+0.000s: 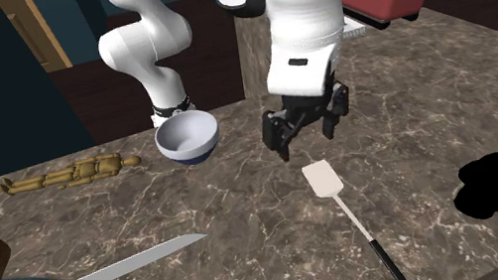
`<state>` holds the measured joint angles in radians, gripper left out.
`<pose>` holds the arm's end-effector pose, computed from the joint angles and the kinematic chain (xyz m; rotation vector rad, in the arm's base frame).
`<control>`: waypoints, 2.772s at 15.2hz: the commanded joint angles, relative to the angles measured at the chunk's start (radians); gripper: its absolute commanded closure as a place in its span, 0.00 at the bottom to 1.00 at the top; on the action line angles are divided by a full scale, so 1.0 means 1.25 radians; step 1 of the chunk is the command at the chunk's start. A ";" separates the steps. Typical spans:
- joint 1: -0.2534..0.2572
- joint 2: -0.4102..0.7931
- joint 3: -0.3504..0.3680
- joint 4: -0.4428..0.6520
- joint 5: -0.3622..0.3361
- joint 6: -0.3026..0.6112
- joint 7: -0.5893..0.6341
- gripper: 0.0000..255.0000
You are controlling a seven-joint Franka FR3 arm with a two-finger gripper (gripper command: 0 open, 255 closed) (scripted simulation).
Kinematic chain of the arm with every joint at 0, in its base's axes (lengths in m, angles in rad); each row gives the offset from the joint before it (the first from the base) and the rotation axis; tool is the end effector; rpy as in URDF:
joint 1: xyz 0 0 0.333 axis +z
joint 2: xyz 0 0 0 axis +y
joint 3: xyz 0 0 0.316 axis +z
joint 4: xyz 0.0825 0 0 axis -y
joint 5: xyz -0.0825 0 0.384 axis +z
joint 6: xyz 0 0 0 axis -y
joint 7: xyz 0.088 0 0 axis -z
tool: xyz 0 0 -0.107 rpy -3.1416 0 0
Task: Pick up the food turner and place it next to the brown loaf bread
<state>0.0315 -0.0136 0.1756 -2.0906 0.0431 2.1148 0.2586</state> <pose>0.5339 0.1144 0.4324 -3.0966 0.1132 -0.0442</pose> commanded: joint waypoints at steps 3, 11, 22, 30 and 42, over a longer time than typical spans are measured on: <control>0.008 0.128 0.003 0.111 -0.049 0.025 0.070 0.00; 0.039 0.330 -0.016 0.306 -0.117 0.037 0.161 0.00; 0.041 0.360 -0.019 0.289 -0.124 0.084 0.166 0.00; 0.041 0.360 -0.019 0.289 -0.124 0.083 0.166 1.00; 0.039 0.328 -0.015 0.320 -0.116 0.022 0.159 1.00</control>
<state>0.0798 0.4036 0.1553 -1.6946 -0.1035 2.1529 0.4583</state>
